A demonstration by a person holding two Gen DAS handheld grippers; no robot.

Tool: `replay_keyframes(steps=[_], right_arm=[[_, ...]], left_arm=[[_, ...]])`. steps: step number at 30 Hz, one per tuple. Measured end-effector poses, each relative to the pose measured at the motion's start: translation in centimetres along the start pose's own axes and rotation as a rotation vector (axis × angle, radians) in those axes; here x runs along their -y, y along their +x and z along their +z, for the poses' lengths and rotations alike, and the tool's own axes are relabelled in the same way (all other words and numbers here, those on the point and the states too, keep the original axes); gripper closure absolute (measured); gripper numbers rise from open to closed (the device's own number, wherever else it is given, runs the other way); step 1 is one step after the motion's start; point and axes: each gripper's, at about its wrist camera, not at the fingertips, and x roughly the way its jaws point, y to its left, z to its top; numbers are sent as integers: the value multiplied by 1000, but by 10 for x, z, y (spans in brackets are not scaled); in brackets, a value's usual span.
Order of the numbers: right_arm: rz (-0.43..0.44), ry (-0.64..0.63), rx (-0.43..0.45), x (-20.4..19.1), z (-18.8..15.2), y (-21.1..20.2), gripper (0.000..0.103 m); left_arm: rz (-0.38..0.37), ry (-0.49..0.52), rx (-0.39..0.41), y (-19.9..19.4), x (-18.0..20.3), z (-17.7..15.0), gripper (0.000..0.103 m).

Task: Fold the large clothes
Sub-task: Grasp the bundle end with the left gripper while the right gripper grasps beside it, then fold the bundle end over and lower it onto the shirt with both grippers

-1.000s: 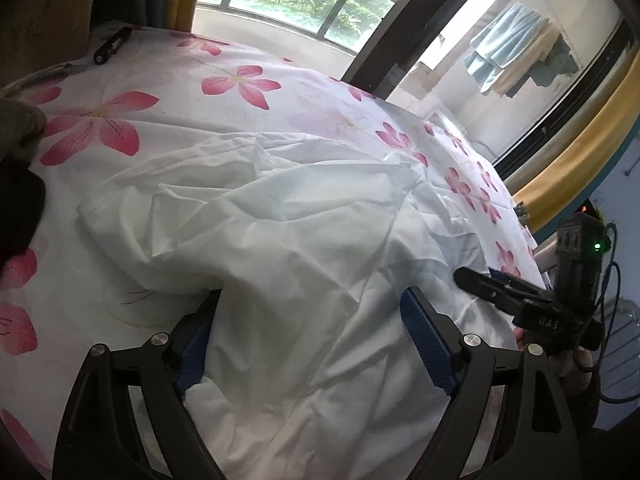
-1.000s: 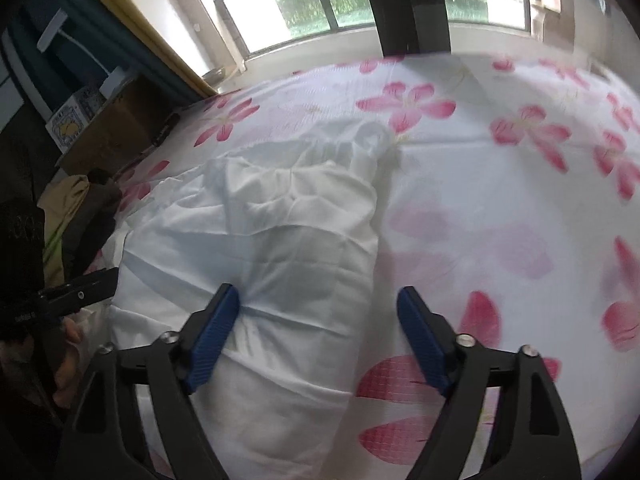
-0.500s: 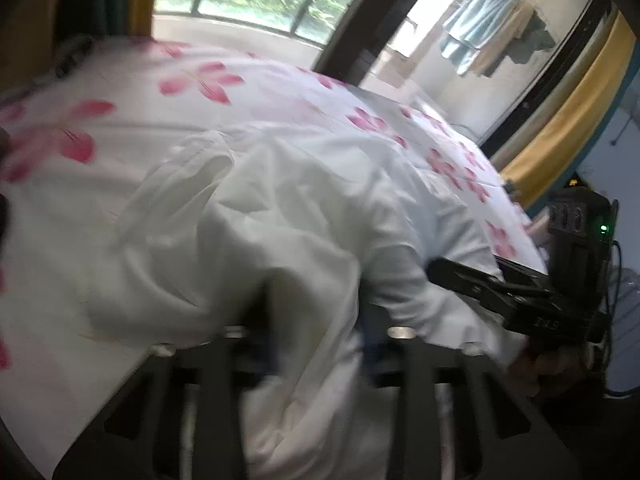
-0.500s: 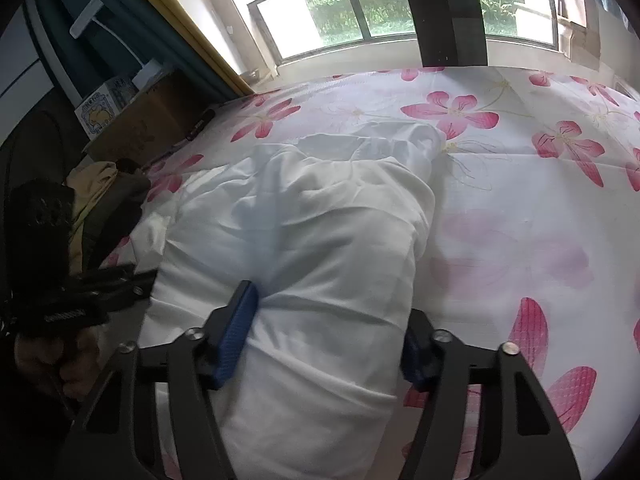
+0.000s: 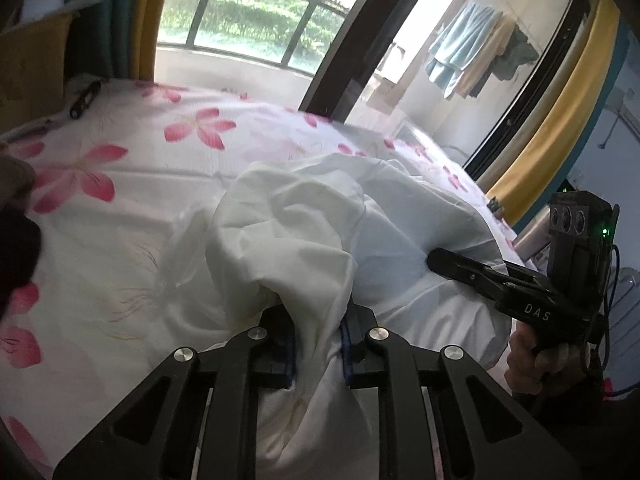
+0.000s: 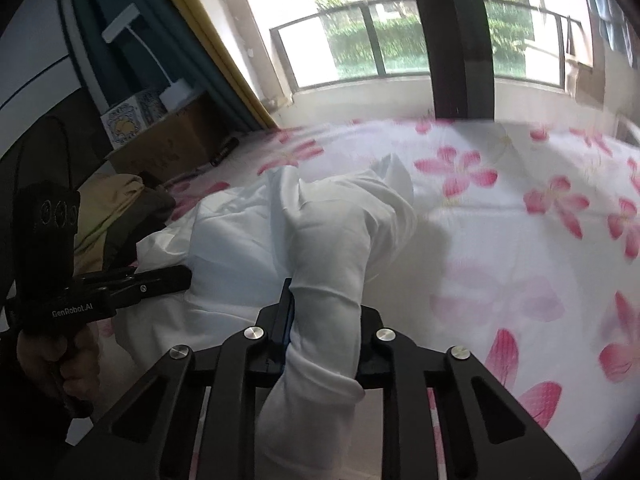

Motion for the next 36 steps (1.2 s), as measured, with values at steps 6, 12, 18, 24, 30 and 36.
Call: replay_keyframes(steps=[6,12,18,24,30,36], right_arm=[[-2,-74,56,-21,18,-15,84],[10,-141,106,-49,39,-23,84],[33,-202,140,-82,58,-16,84],[65,-237,164,-112,74,-5,84],[92,-244,174,-136,86,13,84],[104,-207,126,-141,89,40,84]], left_arm=[[12,23,62,-23,3,6,86],[52,51,137,-52,-4,15,86],[88,54,189,-80,-23,21,86],[131,62,242,-106,-43,28,86],[178,71,266,-124,-63,39,86],[222,72,262,-122,-81,44,86]])
